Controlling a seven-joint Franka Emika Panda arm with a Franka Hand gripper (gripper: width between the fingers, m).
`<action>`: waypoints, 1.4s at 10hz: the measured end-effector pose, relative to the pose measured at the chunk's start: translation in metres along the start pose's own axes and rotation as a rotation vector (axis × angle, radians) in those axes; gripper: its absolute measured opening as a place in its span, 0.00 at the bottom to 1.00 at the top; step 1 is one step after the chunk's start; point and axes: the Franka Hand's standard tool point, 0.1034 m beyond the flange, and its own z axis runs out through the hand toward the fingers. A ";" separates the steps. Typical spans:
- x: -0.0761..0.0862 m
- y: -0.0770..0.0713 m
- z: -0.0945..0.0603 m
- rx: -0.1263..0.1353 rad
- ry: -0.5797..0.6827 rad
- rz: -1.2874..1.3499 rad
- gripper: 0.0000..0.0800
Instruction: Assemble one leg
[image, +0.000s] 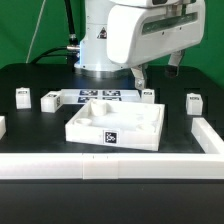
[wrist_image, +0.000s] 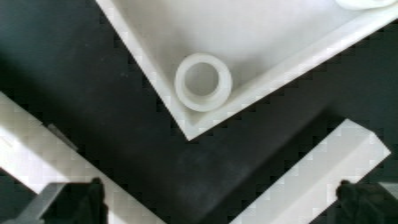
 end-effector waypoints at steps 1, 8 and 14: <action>0.000 0.000 0.000 0.000 0.000 0.001 0.81; -0.013 -0.014 0.010 -0.014 0.015 -0.073 0.81; -0.045 -0.031 0.040 0.005 -0.001 -0.252 0.81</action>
Offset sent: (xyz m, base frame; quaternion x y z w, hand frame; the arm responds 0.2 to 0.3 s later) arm 0.0000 0.0000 0.0000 0.0000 0.0000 0.0000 1.0000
